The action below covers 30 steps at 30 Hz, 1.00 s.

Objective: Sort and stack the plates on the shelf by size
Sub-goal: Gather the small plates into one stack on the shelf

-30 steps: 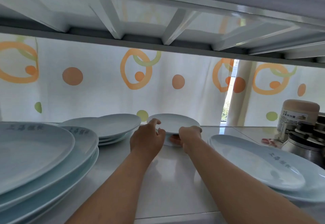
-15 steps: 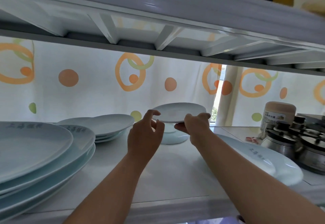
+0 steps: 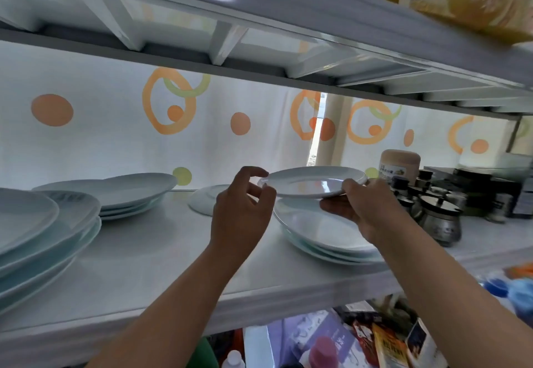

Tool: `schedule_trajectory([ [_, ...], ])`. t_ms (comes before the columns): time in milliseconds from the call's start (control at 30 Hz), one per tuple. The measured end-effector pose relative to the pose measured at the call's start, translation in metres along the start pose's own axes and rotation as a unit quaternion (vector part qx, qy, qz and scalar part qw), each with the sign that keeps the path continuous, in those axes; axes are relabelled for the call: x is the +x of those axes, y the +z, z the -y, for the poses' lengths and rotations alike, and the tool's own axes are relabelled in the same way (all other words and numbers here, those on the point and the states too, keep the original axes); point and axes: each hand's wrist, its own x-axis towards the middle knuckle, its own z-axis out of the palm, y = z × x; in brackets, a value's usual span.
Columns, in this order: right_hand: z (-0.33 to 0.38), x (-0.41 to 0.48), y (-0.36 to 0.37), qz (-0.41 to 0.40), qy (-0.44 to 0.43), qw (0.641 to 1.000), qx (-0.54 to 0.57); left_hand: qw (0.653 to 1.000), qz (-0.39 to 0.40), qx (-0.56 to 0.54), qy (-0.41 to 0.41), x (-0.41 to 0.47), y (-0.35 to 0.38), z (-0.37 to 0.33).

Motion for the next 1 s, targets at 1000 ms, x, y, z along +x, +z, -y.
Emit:
schedule_trajectory([
  [1000,-0.029,-0.040,-0.085,-0.069,0.006,0.993,-0.100,0.992,0.107,0.067,0.011,-0.031,0.039,-0.010],
])
